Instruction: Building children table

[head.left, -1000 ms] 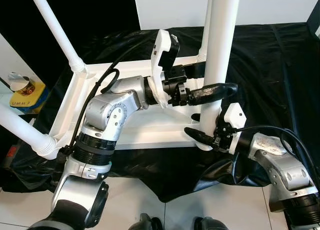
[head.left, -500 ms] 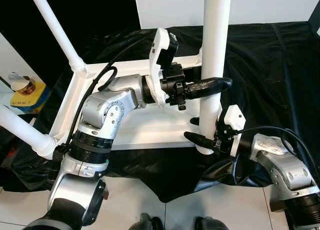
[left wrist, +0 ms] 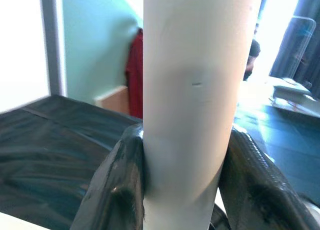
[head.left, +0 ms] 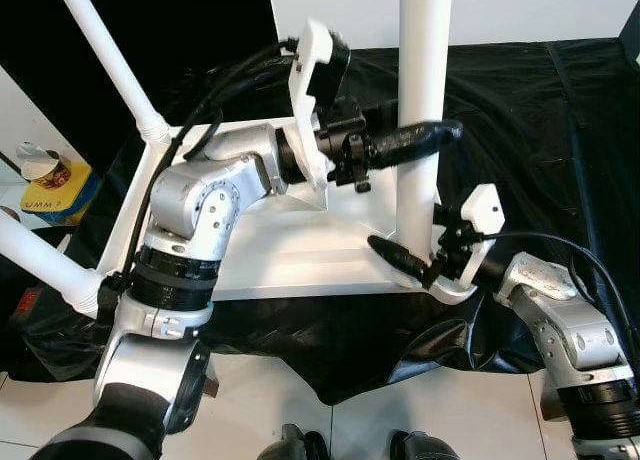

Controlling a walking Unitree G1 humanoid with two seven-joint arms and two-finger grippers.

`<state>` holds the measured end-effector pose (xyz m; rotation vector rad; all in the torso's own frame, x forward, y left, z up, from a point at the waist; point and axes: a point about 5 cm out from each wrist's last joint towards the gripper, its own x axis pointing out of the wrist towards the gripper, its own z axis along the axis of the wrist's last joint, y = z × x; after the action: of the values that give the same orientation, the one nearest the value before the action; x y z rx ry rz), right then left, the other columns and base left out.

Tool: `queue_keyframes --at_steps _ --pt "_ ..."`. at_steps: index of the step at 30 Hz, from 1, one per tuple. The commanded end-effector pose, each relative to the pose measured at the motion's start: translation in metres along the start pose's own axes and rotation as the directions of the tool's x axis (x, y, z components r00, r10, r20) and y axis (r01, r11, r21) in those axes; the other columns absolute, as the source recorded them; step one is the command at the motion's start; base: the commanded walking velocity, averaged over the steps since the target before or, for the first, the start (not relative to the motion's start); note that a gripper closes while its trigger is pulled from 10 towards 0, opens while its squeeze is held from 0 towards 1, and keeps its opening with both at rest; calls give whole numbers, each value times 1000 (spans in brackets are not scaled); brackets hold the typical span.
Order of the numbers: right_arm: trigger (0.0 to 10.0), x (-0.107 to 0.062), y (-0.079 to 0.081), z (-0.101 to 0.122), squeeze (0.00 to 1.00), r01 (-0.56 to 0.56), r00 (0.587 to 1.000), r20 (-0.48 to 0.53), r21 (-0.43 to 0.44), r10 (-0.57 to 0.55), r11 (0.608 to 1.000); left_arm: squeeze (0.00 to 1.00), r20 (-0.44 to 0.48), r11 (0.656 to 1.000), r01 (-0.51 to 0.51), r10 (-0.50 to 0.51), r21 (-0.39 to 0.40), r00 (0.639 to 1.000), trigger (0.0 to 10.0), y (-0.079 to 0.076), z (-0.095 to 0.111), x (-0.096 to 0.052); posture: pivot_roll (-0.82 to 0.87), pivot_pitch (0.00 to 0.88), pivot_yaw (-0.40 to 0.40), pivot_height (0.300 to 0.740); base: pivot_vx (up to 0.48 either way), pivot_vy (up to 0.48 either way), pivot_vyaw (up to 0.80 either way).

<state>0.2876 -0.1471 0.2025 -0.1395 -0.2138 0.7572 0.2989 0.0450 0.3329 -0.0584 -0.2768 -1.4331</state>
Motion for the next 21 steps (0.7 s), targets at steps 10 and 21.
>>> queue_keyframes --at_steps 10,21 --pt "10000 20 17 0 0 318 948 27 16 -318 948 0 14 967 -237 236 93 972 10000 11 8 2 -116 149 97 740 0 0 0" --pt "10000 37 27 -3 0 508 861 11 8 -508 861 0 58 943 -320 316 89 947 10000 8 6 10 -111 145 87 740 0 0 0"
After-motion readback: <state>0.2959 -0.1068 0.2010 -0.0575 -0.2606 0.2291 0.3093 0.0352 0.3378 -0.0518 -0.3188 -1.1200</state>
